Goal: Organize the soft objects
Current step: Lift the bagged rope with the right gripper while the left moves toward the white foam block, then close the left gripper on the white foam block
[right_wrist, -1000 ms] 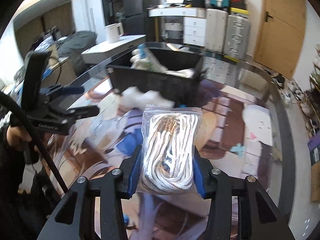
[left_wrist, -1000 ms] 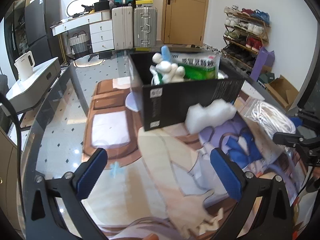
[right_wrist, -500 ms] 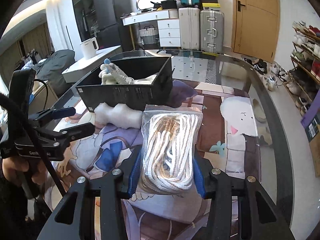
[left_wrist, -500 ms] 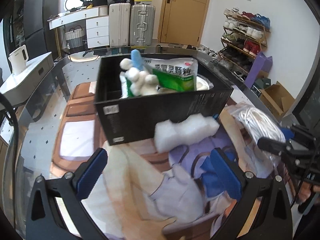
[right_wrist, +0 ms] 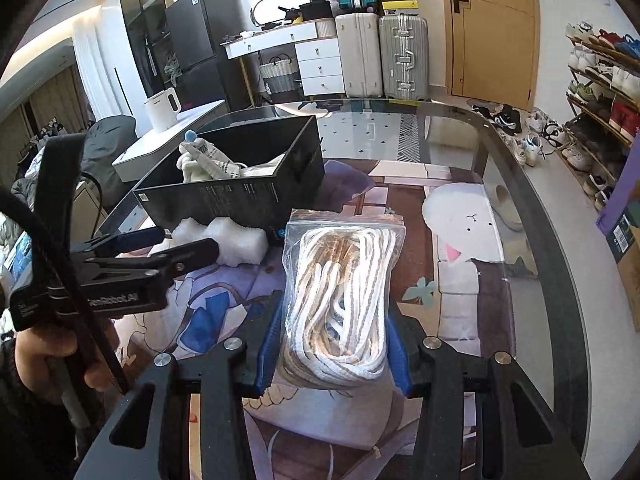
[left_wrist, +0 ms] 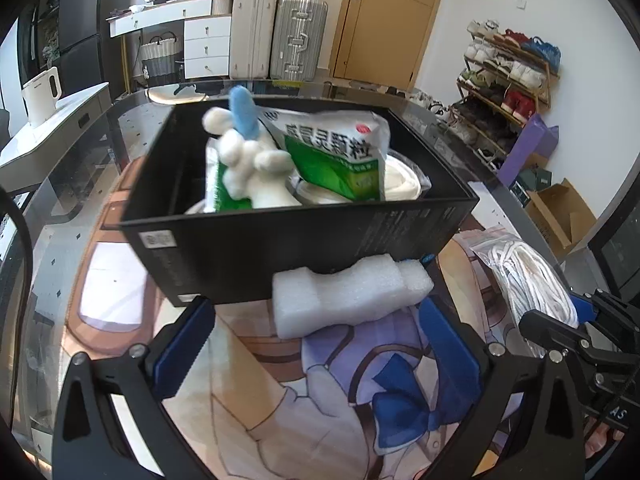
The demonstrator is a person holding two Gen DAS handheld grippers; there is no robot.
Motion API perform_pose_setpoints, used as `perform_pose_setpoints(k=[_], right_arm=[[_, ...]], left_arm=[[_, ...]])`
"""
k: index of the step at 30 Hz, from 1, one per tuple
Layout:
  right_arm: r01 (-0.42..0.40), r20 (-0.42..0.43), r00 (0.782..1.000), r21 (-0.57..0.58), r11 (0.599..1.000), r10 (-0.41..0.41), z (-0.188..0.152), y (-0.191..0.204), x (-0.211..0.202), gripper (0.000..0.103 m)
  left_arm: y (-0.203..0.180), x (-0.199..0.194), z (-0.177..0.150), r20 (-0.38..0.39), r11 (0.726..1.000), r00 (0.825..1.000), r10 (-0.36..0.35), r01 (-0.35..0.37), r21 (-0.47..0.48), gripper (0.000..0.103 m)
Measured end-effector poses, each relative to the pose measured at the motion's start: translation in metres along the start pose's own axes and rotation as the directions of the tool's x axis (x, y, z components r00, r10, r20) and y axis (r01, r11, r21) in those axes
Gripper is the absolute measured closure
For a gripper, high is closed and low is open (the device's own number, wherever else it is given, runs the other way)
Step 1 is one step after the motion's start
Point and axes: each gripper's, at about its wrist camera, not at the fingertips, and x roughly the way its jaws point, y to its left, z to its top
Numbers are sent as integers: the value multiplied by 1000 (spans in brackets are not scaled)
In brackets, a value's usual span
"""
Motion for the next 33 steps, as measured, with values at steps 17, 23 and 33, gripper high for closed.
perform_pose_setpoints(k=[17, 23, 33], right_arm=[[-9, -17, 1000, -13, 1000, 8, -3, 4, 5, 57], [-9, -20, 1000, -26, 1000, 9, -4, 8, 6, 57], [-15, -16, 1000, -31, 999, 14, -5, 8, 3, 57]], left_arm=[[0, 6, 0, -16, 997, 997, -71, 70, -36, 38], [9, 0, -6, -21, 995, 996, -88, 87, -48, 51], [2, -8, 3, -8, 996, 997, -75, 74, -53, 34]])
